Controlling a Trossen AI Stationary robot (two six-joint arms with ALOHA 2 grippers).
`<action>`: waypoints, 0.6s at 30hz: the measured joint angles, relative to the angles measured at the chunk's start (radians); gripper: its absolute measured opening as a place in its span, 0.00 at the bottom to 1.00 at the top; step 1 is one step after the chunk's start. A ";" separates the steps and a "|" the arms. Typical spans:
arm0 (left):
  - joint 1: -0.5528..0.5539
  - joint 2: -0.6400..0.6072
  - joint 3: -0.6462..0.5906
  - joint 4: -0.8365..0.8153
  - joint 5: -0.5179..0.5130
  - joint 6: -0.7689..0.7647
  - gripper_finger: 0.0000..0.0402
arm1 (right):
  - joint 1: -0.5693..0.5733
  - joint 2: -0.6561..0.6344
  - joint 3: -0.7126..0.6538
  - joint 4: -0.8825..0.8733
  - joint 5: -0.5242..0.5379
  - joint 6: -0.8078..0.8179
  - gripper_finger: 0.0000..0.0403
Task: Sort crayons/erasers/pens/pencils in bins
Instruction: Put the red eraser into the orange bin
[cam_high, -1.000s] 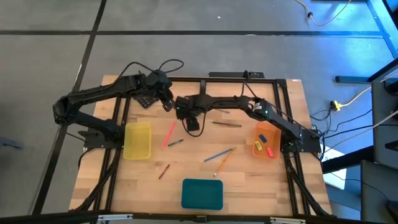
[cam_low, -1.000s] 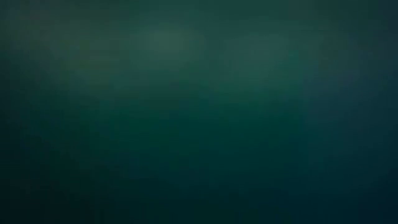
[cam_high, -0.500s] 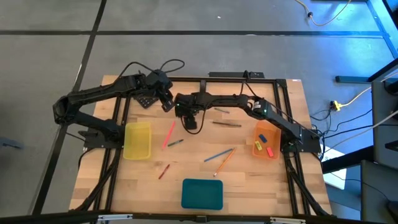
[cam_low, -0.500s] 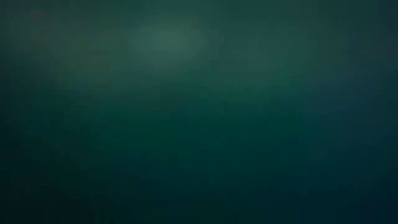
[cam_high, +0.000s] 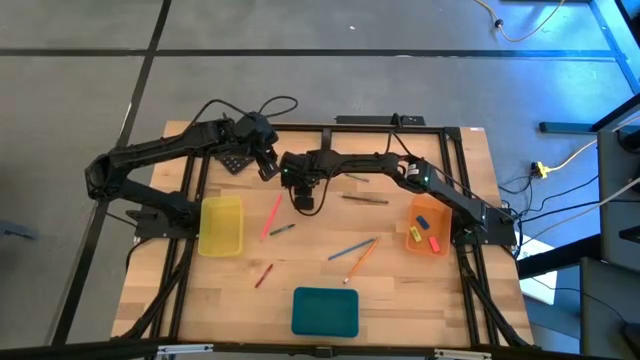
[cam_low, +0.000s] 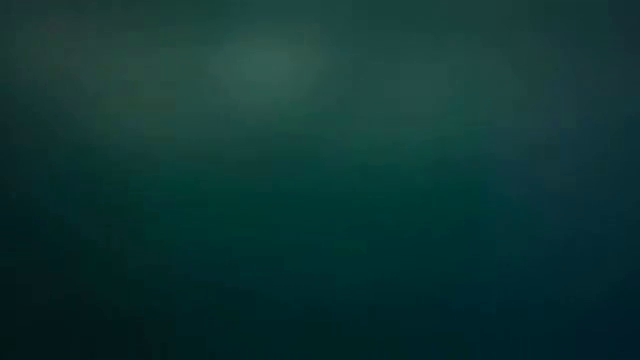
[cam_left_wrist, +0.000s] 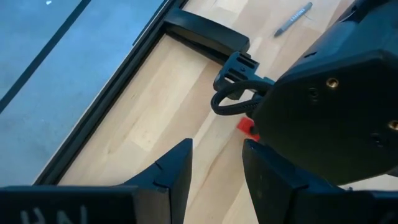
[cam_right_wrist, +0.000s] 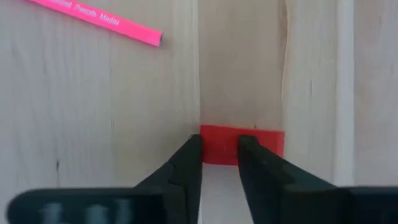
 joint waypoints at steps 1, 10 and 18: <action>0.000 0.000 0.000 0.000 0.000 0.000 0.34 | 0.000 0.000 0.000 0.000 0.000 0.010 0.22; 0.000 0.000 0.000 0.000 0.000 0.001 0.34 | 0.001 0.001 0.012 -0.026 -0.004 0.101 0.07; 0.000 0.000 0.000 -0.014 0.001 0.001 0.34 | 0.000 0.014 0.113 -0.121 -0.008 0.140 0.01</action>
